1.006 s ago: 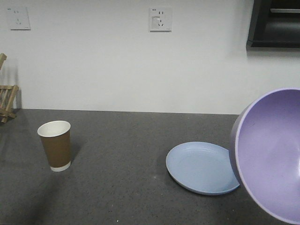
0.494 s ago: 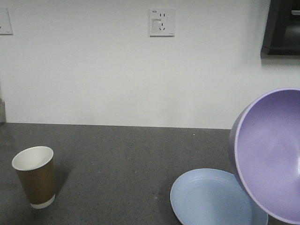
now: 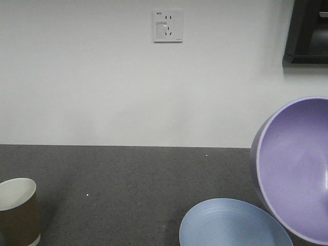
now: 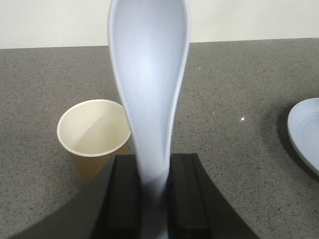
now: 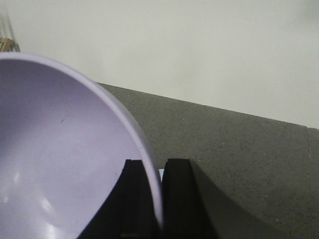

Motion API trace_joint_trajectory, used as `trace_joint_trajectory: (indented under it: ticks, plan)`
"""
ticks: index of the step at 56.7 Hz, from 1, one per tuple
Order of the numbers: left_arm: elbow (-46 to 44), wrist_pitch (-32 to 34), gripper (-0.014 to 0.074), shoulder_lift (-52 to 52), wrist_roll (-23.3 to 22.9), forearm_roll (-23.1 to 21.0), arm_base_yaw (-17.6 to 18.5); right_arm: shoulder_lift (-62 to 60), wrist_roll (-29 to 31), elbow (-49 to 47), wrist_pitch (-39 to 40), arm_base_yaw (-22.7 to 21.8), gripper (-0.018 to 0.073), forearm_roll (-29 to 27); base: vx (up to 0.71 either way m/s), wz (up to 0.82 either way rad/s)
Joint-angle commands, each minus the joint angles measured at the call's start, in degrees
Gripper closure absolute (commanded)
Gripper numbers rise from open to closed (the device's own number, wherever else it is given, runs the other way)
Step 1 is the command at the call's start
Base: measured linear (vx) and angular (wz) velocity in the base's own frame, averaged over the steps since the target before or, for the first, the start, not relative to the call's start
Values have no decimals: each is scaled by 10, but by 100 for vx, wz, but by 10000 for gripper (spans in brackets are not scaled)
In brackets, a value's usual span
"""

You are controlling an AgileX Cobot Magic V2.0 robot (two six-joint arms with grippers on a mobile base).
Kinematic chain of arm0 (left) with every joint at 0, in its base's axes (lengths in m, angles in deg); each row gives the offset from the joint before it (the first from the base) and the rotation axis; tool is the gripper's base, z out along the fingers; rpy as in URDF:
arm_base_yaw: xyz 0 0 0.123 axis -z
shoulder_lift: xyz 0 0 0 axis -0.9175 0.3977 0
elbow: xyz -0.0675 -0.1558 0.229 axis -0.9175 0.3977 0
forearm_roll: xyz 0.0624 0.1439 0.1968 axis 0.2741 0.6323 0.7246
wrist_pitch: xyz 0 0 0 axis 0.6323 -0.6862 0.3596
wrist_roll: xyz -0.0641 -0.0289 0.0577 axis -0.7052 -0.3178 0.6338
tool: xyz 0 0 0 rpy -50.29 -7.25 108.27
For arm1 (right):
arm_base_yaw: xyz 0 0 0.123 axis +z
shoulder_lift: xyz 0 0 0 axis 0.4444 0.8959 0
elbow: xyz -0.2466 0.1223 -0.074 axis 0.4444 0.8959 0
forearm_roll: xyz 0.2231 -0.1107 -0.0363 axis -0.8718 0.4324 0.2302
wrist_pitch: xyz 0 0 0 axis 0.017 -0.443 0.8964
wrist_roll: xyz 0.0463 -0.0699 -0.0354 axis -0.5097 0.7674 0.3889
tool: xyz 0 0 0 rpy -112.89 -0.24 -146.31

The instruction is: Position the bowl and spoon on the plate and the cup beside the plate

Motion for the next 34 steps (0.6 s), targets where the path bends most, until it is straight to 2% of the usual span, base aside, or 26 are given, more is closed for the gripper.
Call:
trace_joint_trajectory:
  ticks: [1, 34]
  plan:
    - [-17, 43, 599, -2, -1, -12, 3, -2, 0, -16, 39, 0, 568, -25, 1, -4]
    - [-17, 43, 599, -2, -1, -12, 3, -3, 0, -16, 40, 0, 568, -25, 0, 0]
